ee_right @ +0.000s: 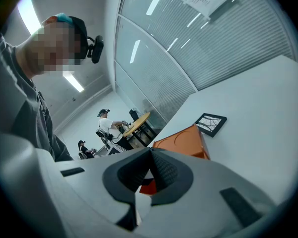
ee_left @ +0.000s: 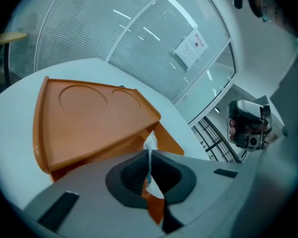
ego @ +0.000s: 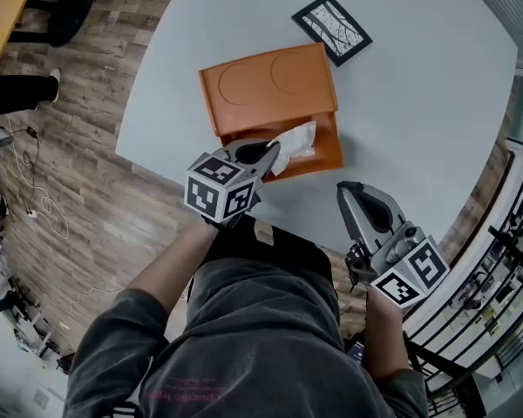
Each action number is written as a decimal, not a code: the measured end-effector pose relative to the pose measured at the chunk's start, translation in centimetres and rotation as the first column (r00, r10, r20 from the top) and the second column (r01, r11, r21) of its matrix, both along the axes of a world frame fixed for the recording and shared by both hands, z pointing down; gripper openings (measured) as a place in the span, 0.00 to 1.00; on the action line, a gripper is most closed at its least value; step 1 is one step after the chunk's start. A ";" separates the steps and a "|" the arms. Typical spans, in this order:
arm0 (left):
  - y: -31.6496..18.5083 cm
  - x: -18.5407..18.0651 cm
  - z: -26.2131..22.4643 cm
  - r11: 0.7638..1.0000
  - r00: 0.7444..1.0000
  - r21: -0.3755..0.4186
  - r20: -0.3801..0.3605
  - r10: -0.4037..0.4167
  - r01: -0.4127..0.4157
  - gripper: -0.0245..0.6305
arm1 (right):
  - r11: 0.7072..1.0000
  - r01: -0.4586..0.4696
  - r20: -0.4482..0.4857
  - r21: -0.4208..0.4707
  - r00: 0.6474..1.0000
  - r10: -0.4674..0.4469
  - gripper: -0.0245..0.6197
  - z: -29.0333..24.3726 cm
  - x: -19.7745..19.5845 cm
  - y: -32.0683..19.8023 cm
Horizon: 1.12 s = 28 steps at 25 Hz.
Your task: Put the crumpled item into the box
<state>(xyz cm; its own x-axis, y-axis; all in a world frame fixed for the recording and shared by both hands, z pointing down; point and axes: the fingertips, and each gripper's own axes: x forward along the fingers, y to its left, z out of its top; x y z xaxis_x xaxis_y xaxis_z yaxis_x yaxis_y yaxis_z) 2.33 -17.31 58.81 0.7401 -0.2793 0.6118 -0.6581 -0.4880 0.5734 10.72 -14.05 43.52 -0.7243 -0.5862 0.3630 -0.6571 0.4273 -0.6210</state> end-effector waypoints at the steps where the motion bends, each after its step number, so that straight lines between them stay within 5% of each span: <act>1: 0.0 0.0 0.1 1.000 1.000 -0.001 0.009 -0.002 0.002 0.06 | 1.000 -0.001 0.000 0.000 1.000 0.001 0.04 0.0 0.0 0.0; 28: -0.4 1.0 1.7 0.999 0.978 0.010 0.207 0.041 -0.044 0.15 | 1.000 -0.001 0.016 0.004 1.000 0.001 0.04 -0.3 0.6 -0.5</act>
<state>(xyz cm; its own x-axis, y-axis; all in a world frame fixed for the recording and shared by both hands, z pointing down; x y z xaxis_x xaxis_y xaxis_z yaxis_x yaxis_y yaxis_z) 3.33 -17.72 60.51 0.6097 -0.2601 0.7487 -0.7401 -0.5250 0.4203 11.30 -14.57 43.18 -0.7294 -0.5882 0.3493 -0.6476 0.4292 -0.6296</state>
